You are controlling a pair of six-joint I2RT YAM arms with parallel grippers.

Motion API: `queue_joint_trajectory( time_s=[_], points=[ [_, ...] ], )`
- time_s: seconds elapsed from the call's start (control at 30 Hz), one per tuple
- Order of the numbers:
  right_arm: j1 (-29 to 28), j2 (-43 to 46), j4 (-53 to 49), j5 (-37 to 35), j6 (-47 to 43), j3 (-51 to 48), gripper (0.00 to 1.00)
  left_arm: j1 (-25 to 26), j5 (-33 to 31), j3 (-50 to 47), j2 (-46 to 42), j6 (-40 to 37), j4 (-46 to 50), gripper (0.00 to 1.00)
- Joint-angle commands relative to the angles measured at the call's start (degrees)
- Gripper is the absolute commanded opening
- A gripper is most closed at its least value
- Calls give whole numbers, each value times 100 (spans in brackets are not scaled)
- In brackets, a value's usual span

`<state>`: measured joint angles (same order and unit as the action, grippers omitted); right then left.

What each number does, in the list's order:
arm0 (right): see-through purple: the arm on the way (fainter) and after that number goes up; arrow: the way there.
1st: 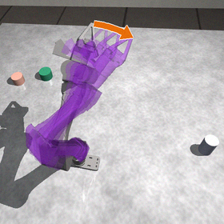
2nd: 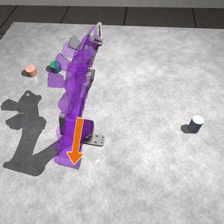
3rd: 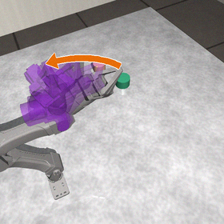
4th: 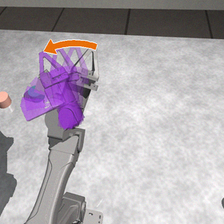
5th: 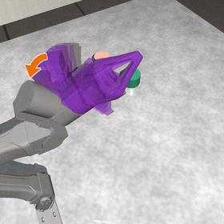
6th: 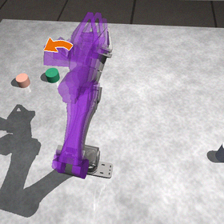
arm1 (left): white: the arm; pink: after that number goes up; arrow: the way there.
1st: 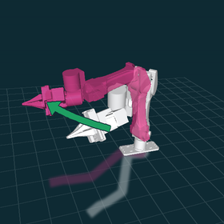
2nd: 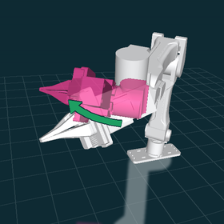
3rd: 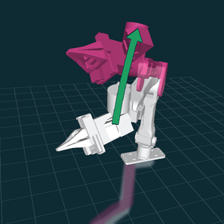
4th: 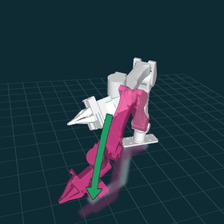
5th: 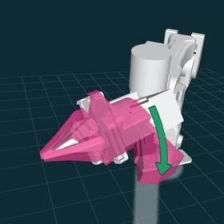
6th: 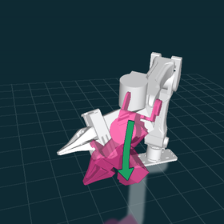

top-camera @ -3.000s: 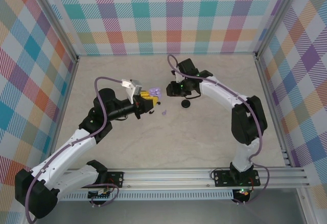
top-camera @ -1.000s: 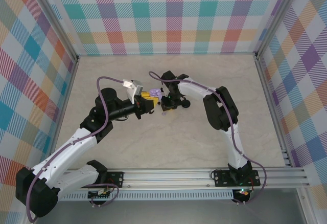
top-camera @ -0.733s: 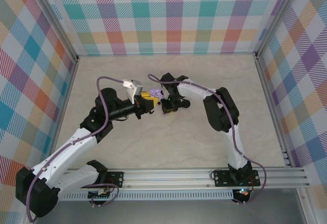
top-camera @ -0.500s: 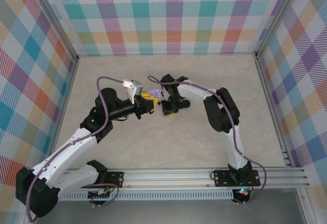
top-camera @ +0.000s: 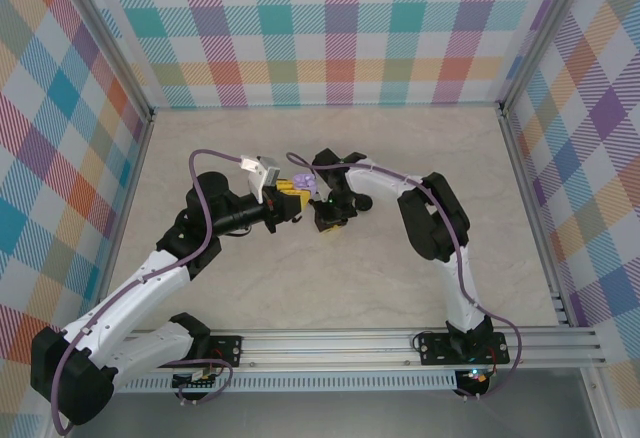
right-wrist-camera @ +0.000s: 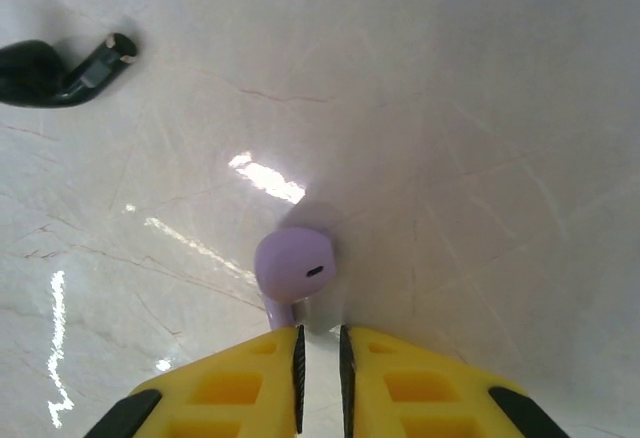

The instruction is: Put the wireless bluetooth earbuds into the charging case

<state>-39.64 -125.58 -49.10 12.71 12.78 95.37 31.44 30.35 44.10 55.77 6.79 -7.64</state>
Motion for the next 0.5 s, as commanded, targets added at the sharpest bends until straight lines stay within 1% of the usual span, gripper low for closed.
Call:
queue_joint_trajectory(
  time_s=[0.0,0.17,0.23,0.3,0.4,0.47],
  points=[
    [-53,322,-30,202,-44,-24,21,73,33,126,-65,60,-220,19],
    [-53,326,-47,281,-21,145,25,73,38,124,-68,59,-212,19],
    [-51,269,-88,231,12,250,29,73,41,124,-73,60,-212,19],
    [-62,157,-208,69,58,405,37,75,38,125,-77,60,-203,19],
    [-95,-39,-416,-209,89,682,42,73,24,123,-96,60,-195,19],
    [-127,-147,-501,-337,111,824,44,75,28,117,-97,56,-194,19]
  ],
)
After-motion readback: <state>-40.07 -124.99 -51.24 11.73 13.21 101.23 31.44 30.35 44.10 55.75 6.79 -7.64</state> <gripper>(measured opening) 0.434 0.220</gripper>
